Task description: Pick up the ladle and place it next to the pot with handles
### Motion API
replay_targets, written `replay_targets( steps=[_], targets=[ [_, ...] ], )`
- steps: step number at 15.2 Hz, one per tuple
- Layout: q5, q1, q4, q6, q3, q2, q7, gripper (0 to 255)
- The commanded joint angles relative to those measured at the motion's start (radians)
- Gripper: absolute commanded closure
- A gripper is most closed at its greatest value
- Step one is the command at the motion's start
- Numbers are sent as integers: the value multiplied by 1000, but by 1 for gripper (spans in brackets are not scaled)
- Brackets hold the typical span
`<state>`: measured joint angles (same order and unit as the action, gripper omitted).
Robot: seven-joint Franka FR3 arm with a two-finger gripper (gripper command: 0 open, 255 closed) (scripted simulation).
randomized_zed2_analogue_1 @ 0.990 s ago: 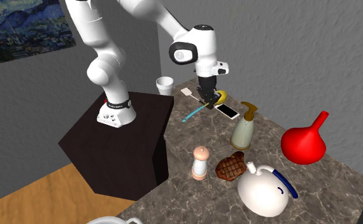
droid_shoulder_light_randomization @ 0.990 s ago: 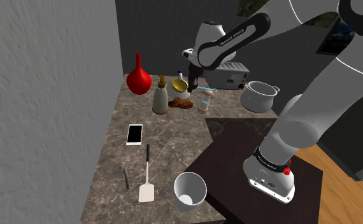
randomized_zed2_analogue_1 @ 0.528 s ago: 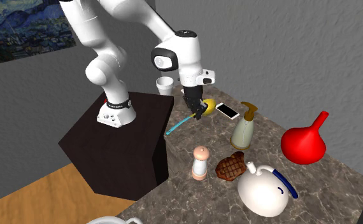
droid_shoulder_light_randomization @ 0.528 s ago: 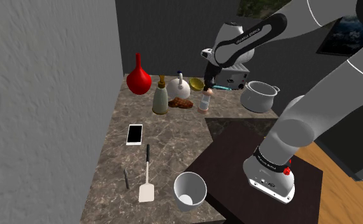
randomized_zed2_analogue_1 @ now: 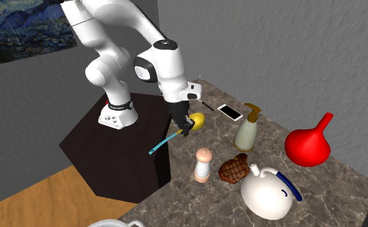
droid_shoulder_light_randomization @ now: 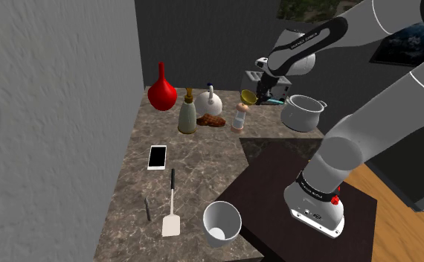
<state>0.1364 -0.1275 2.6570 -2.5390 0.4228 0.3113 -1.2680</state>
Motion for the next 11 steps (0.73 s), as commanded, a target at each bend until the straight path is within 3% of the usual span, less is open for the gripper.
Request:
replay_targets(
  steps=[1,11],
  targets=[
    [9,-24,2,9,40,13,-59,255],
    [-33,-82,-95,39,274,-49,-388,255]
  ],
)
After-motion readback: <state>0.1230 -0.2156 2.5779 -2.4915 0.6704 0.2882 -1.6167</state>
